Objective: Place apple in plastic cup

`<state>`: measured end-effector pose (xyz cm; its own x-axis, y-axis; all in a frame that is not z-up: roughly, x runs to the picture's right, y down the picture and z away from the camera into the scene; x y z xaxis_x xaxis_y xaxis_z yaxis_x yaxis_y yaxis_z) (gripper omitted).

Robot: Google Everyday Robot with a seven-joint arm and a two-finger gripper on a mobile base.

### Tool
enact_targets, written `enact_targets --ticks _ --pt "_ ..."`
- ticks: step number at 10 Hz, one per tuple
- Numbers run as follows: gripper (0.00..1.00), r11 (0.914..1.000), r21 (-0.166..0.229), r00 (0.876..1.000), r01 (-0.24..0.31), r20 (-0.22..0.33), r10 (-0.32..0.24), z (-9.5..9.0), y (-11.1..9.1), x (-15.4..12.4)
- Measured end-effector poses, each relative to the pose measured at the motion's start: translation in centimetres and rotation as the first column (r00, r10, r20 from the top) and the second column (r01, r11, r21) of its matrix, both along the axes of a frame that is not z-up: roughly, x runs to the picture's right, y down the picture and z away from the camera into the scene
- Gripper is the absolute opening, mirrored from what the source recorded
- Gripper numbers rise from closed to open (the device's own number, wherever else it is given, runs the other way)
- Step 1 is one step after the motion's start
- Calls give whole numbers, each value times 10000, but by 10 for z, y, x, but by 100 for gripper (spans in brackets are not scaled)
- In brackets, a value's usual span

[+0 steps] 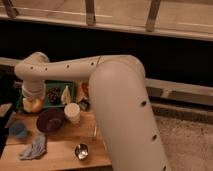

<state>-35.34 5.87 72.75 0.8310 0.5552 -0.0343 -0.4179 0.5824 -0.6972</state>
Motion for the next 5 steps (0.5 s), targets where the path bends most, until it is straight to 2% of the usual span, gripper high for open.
enact_targets --ticks 1,5 --pt "0 10000 40 9998 3 202 -4 0 -4 -6" --pt "0 10000 -43 9997 35 237 -34 0 -3 -5"
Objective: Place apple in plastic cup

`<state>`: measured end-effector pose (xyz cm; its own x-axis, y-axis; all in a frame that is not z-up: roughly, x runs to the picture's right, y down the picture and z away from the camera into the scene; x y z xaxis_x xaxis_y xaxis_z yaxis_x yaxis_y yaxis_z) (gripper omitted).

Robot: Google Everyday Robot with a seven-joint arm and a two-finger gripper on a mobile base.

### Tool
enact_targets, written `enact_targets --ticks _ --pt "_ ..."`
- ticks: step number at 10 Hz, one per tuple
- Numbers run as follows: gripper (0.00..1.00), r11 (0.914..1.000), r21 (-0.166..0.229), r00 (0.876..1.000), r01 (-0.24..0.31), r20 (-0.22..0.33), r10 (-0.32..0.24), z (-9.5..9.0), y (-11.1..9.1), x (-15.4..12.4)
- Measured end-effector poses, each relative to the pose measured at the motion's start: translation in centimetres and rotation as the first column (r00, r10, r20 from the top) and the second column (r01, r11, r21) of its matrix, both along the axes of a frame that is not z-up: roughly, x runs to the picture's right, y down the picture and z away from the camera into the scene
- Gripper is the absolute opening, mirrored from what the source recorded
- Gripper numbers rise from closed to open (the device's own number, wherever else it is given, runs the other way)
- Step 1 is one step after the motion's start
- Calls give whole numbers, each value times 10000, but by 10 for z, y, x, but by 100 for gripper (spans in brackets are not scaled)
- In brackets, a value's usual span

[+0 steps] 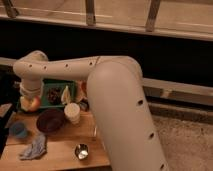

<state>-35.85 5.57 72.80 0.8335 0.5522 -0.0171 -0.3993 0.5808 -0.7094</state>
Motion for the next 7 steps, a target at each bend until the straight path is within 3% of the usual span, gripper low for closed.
enact_targets --ticks 4,7 --pt "0 9936 -440 9921 1045 737 -1011 8 36 -43" --pt "0 9792 -869 9728 1833 1593 -1679 3 72 -79"
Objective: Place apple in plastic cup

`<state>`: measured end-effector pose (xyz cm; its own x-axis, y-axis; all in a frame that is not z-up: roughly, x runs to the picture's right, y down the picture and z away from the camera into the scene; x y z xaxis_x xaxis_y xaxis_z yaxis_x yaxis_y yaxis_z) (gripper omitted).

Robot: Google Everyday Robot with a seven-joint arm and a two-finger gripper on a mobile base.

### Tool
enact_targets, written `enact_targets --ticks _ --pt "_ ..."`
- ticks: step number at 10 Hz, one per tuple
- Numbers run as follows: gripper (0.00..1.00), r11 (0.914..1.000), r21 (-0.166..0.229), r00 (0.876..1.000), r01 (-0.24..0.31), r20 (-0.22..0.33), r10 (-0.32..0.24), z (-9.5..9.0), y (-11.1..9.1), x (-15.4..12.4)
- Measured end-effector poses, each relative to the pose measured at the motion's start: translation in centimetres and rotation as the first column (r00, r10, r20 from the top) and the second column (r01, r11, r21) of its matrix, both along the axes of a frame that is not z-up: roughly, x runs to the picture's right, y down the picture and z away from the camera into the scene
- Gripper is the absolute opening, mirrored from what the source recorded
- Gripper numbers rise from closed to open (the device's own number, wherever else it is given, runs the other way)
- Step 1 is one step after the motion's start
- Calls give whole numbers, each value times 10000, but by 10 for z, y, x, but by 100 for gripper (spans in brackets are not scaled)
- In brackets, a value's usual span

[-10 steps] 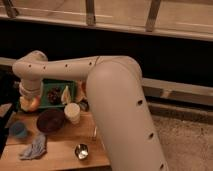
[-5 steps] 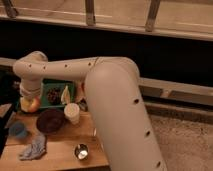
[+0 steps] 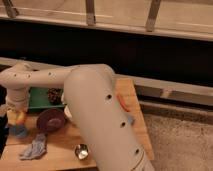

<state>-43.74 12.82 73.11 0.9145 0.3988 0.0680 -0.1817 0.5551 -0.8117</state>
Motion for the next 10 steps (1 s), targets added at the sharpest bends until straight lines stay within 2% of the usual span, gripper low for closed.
enact_targets --ticks 3,4,8,10 --pt "2 9983 -327 9981 482 404 -469 -7 16 -15" --pt "10 9970 -402 9968 666 467 -647 -6 17 -17" --pt "52 9962 -525 9970 690 383 -670 -3 16 -13" --pt "67 9959 -555 9968 719 395 -698 -3 17 -13"
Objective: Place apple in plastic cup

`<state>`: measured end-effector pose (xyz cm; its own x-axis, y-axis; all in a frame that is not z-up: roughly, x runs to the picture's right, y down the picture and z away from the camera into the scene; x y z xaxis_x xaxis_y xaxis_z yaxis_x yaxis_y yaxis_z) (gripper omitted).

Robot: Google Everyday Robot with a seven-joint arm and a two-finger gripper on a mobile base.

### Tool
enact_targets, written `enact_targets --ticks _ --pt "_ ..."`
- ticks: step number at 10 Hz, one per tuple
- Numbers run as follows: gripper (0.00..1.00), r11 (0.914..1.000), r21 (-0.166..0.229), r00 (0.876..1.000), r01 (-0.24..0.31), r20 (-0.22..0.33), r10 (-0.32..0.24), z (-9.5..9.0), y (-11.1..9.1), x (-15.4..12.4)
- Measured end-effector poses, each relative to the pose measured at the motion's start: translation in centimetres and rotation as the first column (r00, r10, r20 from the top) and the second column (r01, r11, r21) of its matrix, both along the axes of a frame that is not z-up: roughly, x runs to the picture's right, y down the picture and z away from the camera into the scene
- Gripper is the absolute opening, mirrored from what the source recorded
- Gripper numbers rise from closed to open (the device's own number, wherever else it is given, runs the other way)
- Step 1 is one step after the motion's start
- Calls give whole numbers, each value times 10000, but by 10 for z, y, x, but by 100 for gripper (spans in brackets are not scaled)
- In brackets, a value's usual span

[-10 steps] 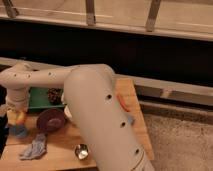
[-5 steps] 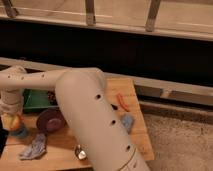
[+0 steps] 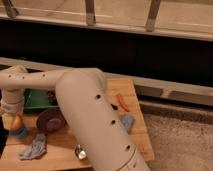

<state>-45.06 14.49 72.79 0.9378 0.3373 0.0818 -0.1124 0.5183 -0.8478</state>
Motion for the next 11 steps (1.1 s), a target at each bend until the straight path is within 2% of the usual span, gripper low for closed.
enact_targets --ticks 4,11 --pt "69 10000 24 10000 14 14 -14 -1 -1 -1" --pt "69 9989 444 9998 -123 -176 131 -4 -15 4"
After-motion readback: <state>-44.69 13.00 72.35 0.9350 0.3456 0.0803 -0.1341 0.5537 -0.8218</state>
